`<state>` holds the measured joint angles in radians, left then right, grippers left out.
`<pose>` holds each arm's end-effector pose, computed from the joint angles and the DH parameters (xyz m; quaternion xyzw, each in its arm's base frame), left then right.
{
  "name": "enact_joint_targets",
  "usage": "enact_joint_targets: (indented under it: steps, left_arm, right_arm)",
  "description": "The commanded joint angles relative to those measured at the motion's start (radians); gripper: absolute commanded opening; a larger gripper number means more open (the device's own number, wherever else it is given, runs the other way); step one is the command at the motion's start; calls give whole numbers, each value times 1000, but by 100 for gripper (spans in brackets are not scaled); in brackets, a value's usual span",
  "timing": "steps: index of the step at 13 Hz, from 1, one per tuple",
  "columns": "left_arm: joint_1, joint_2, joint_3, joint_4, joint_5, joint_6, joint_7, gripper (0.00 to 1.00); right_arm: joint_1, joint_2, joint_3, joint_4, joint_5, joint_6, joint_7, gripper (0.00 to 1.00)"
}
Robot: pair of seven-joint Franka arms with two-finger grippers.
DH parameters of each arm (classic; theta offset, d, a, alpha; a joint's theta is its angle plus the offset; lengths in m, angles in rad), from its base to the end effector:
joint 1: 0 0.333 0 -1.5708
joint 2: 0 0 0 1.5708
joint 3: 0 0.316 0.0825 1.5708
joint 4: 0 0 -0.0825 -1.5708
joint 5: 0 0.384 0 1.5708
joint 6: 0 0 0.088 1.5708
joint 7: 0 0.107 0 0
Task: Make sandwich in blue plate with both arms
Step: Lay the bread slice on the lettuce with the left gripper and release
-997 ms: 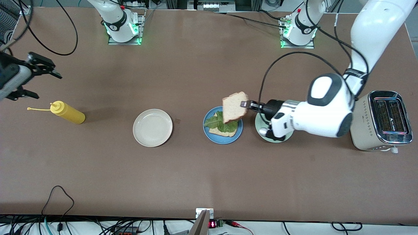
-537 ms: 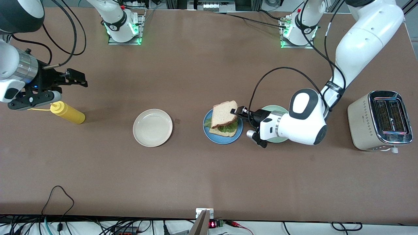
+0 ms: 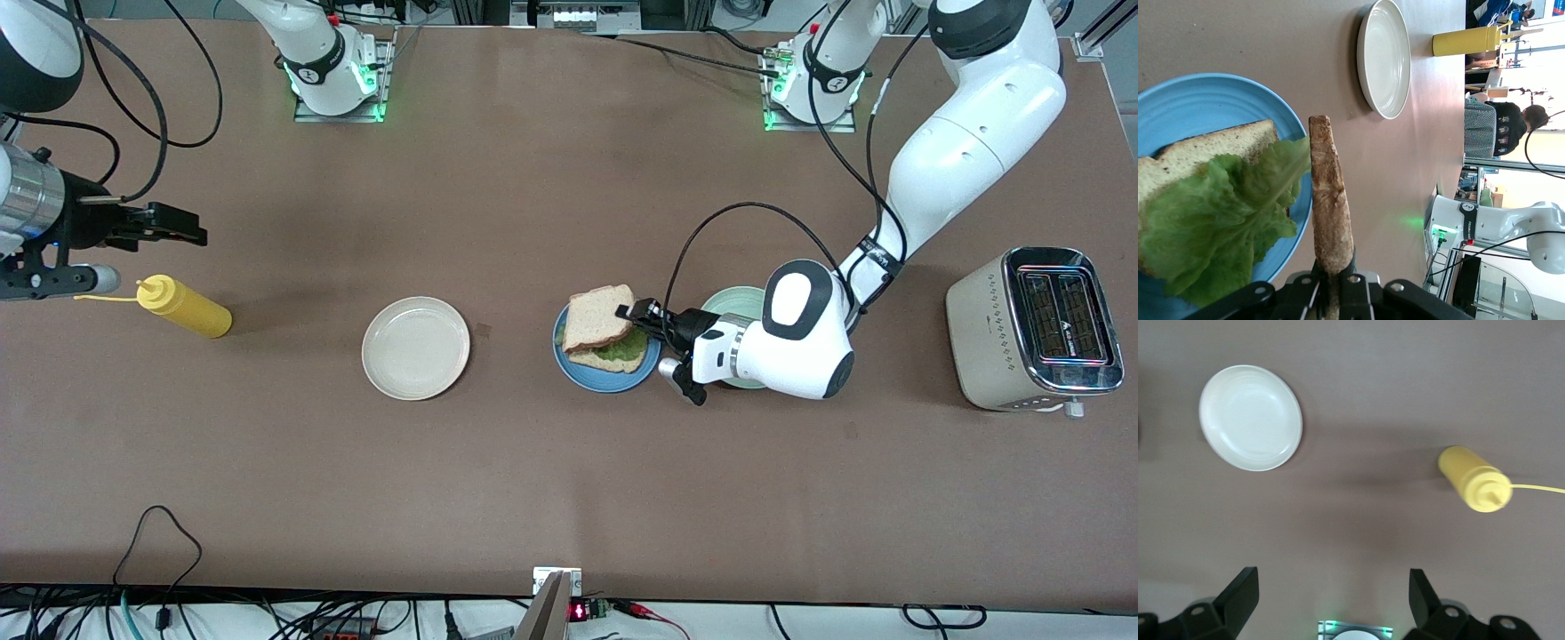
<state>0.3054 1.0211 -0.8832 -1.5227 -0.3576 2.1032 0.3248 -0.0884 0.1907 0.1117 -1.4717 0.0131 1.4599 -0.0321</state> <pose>0.6307 -0.2937 0.2202 0.8462 -0.1911 -0.1246 0.4816 0.5952 0.0096 0.5528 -0.9944 -0.0277 0.1004 0.0176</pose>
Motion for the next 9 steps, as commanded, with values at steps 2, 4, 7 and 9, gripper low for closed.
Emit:
enact_joint_targets:
  steps: [2, 4, 7, 9]
  left_arm:
    - [-17, -4, 35, -7, -29, 5, 43, 44]
    - [-14, -7, 35, -5, -20, 0, 57, 100]
    - [0, -28, 44, -4, -11, -72, 53, 100]
    - [7, -59, 65, 6, 37, -158, 51, 100]
  right_arm:
    - [65, -3, -59, 2, -91, 22, 12, 100]
    - [97, -8, -102, -9, -84, 16, 6, 100]
    - [188, -48, -191, -68, -38, 10, 4, 100]
    - [185, -72, -193, -107, -16, 22, 4, 100]
